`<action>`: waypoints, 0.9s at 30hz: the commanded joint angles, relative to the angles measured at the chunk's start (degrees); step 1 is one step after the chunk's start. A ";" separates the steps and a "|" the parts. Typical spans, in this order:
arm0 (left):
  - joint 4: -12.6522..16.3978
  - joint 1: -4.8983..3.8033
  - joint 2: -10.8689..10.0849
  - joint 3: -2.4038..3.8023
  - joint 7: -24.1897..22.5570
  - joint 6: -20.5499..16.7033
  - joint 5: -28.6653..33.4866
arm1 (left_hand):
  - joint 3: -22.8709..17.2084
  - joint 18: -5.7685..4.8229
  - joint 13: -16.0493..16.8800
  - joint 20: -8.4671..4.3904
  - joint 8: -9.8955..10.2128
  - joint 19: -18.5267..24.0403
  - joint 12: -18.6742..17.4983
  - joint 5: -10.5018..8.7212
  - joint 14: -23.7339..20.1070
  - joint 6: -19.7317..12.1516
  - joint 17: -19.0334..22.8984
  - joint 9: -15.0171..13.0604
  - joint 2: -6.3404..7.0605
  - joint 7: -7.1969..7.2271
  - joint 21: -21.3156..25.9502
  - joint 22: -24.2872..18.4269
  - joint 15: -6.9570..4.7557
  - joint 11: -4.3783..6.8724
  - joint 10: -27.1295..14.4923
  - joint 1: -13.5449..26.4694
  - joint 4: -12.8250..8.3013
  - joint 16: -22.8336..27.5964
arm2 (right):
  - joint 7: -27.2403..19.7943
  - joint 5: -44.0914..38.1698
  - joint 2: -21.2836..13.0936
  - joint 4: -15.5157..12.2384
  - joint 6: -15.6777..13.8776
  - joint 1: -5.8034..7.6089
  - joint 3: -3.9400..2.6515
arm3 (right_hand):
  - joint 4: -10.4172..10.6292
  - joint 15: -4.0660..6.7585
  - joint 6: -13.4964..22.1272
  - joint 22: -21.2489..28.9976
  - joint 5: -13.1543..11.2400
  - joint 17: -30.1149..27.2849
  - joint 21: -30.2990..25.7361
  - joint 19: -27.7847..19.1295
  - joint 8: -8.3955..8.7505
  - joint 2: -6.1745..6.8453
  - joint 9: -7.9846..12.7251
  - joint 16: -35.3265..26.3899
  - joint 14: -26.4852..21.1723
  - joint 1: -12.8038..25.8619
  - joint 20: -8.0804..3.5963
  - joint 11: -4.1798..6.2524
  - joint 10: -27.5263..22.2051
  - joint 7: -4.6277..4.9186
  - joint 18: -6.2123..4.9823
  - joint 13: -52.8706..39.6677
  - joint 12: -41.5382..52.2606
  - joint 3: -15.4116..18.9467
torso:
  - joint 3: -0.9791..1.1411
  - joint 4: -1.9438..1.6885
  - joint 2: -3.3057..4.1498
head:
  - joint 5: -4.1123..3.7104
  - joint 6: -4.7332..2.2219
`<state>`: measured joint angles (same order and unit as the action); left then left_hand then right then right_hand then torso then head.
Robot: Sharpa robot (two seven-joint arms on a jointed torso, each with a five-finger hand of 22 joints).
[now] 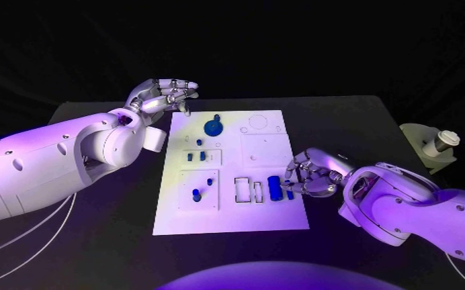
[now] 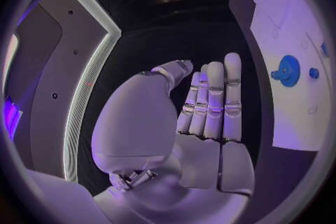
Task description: Assemble the parts on the task board
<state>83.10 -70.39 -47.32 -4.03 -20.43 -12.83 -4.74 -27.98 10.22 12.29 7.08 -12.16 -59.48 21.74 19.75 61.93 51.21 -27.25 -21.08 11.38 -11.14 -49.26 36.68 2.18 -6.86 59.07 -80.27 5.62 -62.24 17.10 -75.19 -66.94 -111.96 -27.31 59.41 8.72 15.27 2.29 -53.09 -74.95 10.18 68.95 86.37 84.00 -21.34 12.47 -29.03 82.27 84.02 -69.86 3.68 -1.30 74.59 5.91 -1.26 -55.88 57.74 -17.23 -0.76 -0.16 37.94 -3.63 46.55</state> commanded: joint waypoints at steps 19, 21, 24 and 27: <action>0.45 -0.02 -0.47 -0.03 -0.48 1.14 0.35 | -0.07 0.32 0.09 0.40 -0.16 -0.06 0.50 0.08 -0.19 -0.46 0.11 0.05 -0.02 0.00 0.38 -0.11 0.17 0.07 -0.56 0.56 0.27 -0.27 | 8.93 -8.65 5.42 2.59 0.22 -2.36 0.06 | 1.46 0.41 1.47 -14.63 5.31 5.43 2.13 5.51 -2.29 -1.27 -1.41 2.73 3.31 1.75 -0.35 -0.02 5.07 -0.05 0.93 -17.62 15.61 8.32 | -0.01 0.02 0.10 | 0.45 0.47; 0.46 -0.02 -0.50 -0.03 -0.39 1.25 0.35 | -0.08 0.32 0.11 0.40 -0.18 -0.06 0.55 0.10 -0.20 -0.46 0.12 0.05 -0.03 0.01 0.40 -0.13 0.15 0.08 -0.59 0.54 0.27 -0.29 | 9.81 -9.78 5.82 2.76 1.07 -2.53 0.06 | 1.50 0.41 1.38 -14.59 4.87 5.28 2.01 5.47 -2.46 -1.50 -1.48 2.68 3.27 2.23 -0.36 0.03 4.94 -0.08 0.91 -17.63 15.50 9.03 | 0.00 -0.03 0.14 | 0.51 0.53; 0.48 -0.02 -0.56 -0.03 -0.24 1.42 0.35 | -0.08 0.32 0.11 0.40 -0.18 -0.06 0.55 0.10 -0.20 -0.46 0.12 0.05 -0.03 0.01 0.40 -0.13 0.15 0.08 -0.59 0.54 0.27 -0.29 | 11.11 -11.48 6.41 3.01 2.22 -2.71 0.06 | 1.57 0.42 1.31 -14.59 4.08 5.36 2.02 5.47 -2.69 -1.87 -1.58 2.70 3.26 3.42 -0.36 0.08 4.73 -0.12 0.91 -17.54 15.25 10.44 | 0.02 -0.04 0.13 | 0.58 0.62; 0.51 -0.02 -0.65 -0.03 -0.06 1.62 0.34 | -0.08 0.32 0.11 0.40 -0.18 -0.06 0.55 0.10 -0.20 -0.46 0.12 0.05 -0.03 0.01 0.40 -0.13 0.15 0.08 -0.59 0.54 0.27 -0.29 | 12.22 -13.09 7.10 3.27 3.14 -2.90 0.06 | 1.52 0.54 1.07 -14.63 3.18 5.50 2.13 5.51 -3.27 -2.59 -1.80 2.74 3.26 3.78 -0.42 0.18 4.66 -0.33 0.93 -17.74 15.17 12.94 | -0.01 -0.03 0.14 | 0.62 0.72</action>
<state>83.42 -70.38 -47.99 -4.10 -20.31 -12.50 -4.72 -27.98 10.21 12.33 7.08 -12.16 -59.48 21.96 19.75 61.93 51.21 -27.21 -21.08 11.38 -11.14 -49.05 36.63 2.18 -6.65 58.87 -80.28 5.61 -62.24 26.32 -84.27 -60.04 -108.80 -27.09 56.65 8.76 16.77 2.59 -51.90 -74.93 13.73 74.40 88.41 84.00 -24.40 9.89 -30.75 84.78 83.93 -66.42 3.69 -1.24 79.52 6.02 -1.26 -73.53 73.24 -4.64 -0.75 -0.17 38.06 -3.05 47.19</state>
